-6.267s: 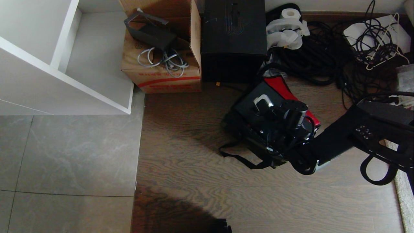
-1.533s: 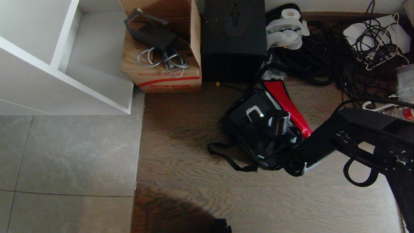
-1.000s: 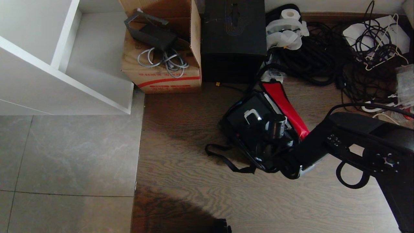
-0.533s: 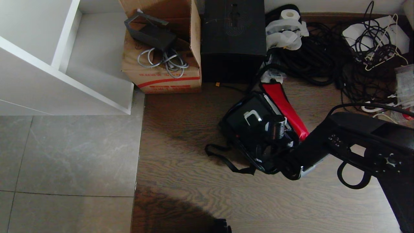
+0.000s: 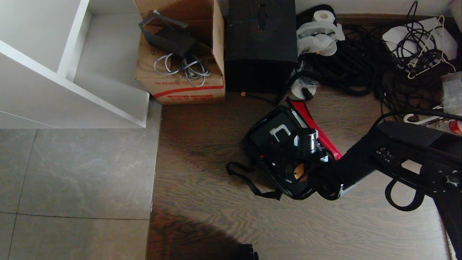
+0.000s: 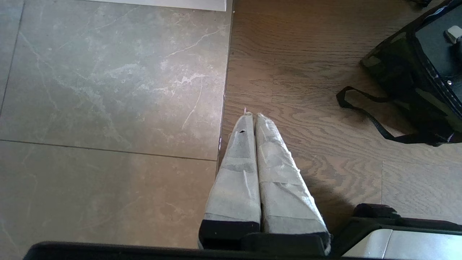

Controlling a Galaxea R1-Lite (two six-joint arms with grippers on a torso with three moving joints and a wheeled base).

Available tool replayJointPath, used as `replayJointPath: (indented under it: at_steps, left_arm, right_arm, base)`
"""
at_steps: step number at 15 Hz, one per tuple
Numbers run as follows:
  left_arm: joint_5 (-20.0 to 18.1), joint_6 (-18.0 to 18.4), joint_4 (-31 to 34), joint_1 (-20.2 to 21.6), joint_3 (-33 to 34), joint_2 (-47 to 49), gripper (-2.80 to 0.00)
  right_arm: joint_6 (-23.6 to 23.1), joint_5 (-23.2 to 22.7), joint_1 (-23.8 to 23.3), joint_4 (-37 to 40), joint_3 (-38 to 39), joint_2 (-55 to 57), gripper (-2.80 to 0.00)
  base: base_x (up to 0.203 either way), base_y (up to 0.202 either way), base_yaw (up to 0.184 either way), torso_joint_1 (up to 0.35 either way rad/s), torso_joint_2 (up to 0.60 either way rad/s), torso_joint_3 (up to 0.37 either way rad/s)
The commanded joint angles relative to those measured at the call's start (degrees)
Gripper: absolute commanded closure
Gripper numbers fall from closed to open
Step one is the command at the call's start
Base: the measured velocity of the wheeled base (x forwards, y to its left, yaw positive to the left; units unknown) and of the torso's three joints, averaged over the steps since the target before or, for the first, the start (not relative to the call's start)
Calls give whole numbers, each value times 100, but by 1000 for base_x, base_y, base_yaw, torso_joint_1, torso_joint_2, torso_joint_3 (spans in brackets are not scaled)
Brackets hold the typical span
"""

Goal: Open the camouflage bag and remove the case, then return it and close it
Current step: Lift the black box

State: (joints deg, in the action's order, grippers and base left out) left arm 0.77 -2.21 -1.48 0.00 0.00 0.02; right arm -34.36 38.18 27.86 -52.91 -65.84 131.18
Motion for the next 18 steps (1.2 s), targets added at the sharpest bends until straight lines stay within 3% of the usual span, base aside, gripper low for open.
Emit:
replayJointPath:
  at_steps: [1,8,18]
  left_arm:
    - [2,1,-2,0,53,-2,0]
    - [2,-8,-2,0,53,-2,0]
    - [2,1,-2,0,53,-2,0]
  right_arm:
    - [106,-181,-18,116,-8,-102,0]
    - [604,-513,-132,1372,-380,-834,0]
    - [561,-513,-160,1809,-480,-1565,0]
  base:
    - [0,0,0,0,0,0]
    - [0,0,0,0,0,0]
    - [0,0,0,0,0,0]
